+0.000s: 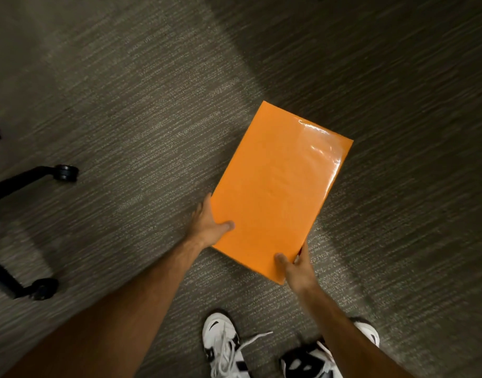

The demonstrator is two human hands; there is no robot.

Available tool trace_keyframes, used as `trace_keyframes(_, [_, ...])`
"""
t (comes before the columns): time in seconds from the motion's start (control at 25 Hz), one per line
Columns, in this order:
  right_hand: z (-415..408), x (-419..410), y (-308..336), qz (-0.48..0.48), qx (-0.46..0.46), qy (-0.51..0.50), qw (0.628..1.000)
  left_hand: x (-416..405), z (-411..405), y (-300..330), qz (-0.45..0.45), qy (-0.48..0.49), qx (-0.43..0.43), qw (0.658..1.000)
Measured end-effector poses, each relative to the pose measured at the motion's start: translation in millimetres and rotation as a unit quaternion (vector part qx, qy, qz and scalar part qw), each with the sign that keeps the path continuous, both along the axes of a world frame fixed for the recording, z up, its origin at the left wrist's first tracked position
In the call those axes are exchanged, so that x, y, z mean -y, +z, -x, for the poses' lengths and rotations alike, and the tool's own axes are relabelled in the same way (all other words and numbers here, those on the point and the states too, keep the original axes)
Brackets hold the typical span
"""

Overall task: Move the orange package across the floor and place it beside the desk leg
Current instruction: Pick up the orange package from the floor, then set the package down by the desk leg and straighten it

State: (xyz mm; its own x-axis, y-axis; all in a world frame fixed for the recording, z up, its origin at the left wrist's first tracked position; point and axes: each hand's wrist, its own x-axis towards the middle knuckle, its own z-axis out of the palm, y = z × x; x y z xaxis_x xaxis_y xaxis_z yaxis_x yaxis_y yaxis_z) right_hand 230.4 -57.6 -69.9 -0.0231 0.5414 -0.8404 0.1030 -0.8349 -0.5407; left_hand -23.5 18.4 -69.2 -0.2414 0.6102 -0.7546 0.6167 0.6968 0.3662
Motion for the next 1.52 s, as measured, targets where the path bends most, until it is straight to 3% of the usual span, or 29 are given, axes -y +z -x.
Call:
trace_keyframes(0.24, [-61.5, 4.8, 34.2, 0.010, 0.004, -0.045, 0.999, 15.9, -61.3, 41.9, -0.019, 0.036, 0.042, 0.998])
trace_keyframes(0.52, [-147.5, -2.8, 111.7, 0.012, 0.071, -0.072, 0.995, -38.3, -158.5, 129.3, -0.048, -0.061, 0.060, 0.995])
trace_keyframes(0.76, [-249.3, -60.8, 205.3, -0.010, 0.119, -0.055, 0.991, -106.1, -264.5, 217.3, -0.085, -0.119, 0.043, 0.988])
trace_keyframes(0.92, [-319.1, -106.2, 247.7, -0.033, 0.148, -0.062, 0.986, -143.8, -325.0, 241.8, -0.089, -0.142, 0.060, 0.984])
trace_keyframes(1.2, [-397.6, -180.1, 224.5, -0.010, 0.126, -0.160, 0.979, -234.1, -422.0, 217.8, -0.099, -0.191, 0.048, 0.975])
trace_keyframes(1.52, [-465.7, -236.2, 93.4, -0.045, 0.136, -0.257, 0.956, -328.7, -516.0, 81.9, -0.105, -0.273, 0.102, 0.951])
